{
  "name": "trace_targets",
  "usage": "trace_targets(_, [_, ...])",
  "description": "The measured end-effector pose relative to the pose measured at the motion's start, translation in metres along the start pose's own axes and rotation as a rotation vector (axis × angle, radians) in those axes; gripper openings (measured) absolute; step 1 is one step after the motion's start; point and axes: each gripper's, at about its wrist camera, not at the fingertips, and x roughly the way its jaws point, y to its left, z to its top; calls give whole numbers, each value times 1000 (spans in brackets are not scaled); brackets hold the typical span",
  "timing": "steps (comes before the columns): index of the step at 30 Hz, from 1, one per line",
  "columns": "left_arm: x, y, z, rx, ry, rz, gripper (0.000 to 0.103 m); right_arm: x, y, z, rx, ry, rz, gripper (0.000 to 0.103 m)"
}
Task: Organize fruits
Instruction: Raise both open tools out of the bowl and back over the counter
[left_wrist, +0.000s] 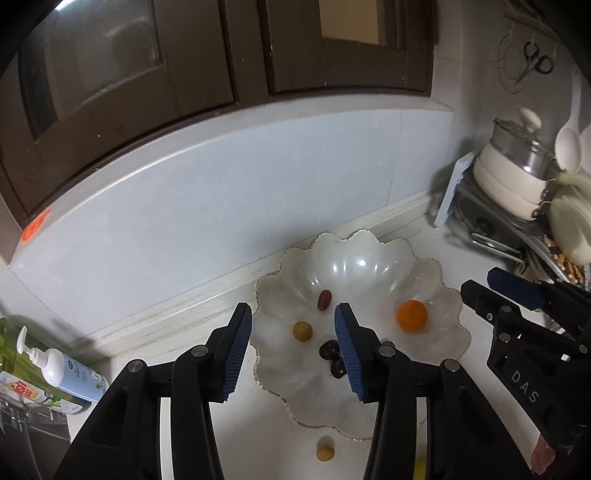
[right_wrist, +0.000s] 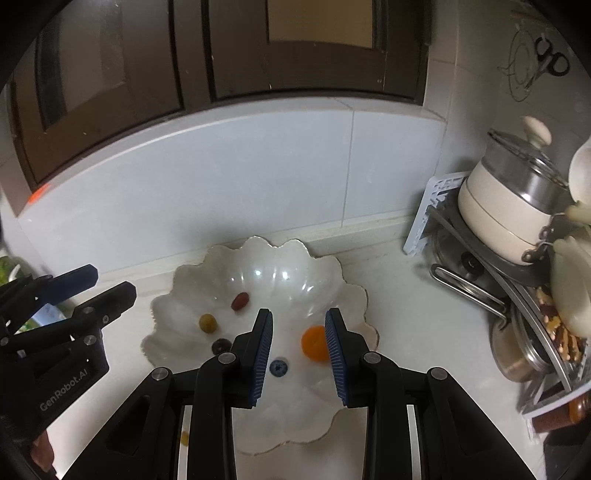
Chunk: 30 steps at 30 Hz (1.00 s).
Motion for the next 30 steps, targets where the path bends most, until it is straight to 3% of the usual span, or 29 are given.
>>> trace_targets(30, [-110,5,-69,-8,-166,-16,48,-101,12,-64,-8,-142,44,31])
